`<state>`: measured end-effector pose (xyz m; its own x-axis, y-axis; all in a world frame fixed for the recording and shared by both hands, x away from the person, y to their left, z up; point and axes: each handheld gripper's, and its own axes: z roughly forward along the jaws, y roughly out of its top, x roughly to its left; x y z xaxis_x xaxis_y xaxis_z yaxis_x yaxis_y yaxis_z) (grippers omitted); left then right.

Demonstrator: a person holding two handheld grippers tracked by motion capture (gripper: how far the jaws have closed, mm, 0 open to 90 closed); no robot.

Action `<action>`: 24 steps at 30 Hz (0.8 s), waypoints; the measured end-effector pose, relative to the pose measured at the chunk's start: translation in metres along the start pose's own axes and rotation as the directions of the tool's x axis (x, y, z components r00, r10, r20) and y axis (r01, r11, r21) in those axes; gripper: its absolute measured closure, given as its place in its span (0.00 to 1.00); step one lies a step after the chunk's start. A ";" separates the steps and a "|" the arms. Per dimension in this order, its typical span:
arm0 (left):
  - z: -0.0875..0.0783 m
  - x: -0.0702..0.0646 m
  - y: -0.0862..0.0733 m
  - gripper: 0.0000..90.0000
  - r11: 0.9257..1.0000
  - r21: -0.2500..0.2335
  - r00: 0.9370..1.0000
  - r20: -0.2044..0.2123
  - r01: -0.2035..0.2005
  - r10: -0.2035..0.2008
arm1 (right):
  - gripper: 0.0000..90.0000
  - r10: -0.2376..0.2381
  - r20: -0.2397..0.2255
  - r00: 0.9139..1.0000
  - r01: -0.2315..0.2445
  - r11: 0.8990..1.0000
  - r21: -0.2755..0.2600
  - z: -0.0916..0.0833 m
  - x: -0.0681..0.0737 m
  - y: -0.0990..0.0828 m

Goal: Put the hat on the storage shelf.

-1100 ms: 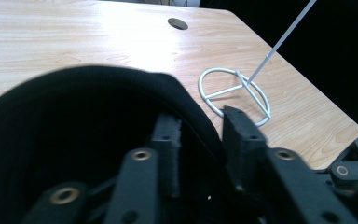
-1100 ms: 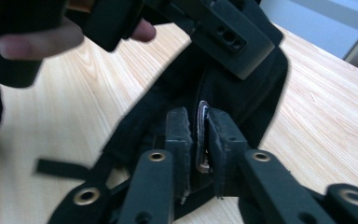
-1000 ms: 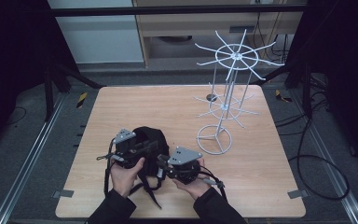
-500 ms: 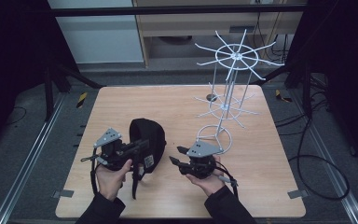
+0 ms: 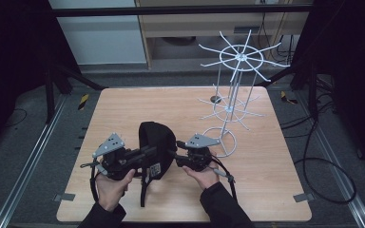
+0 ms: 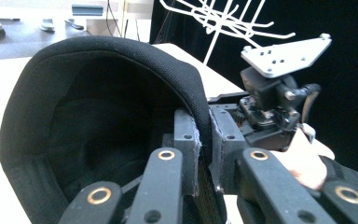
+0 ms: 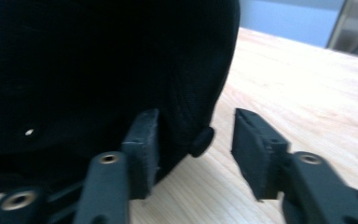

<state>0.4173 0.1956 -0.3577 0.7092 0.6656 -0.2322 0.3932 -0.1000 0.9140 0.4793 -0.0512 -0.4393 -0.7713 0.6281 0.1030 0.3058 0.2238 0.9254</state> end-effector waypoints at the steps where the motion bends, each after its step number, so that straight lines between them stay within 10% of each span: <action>1: 0.000 0.000 0.000 0.91 1.000 0.001 1.000 -0.005 -0.008 0.008 | 0.74 0.008 -0.013 1.000 -0.008 1.000 0.002 0.001 0.000 0.000; 9: -0.011 0.009 -0.004 0.90 1.000 -0.024 0.998 -0.056 -0.018 0.017 | 0.86 -0.007 0.010 1.000 0.007 1.000 -0.005 -0.016 0.004 0.009; 16: -0.020 0.026 -0.020 0.85 1.000 -0.017 0.992 -0.130 0.002 -0.004 | 0.86 -0.120 0.079 0.990 0.116 0.992 0.057 -0.030 0.023 0.033; 24: -0.024 0.054 -0.055 0.78 0.998 0.051 0.965 -0.261 0.038 -0.023 | 0.86 -0.200 0.098 0.975 0.178 0.965 0.194 -0.007 0.048 0.041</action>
<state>0.4201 0.2550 -0.4121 0.5223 0.8379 -0.1587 0.4491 -0.1121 0.8864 0.4504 -0.0171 -0.3939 -0.7585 0.6405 -0.1199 0.2661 0.4723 0.8403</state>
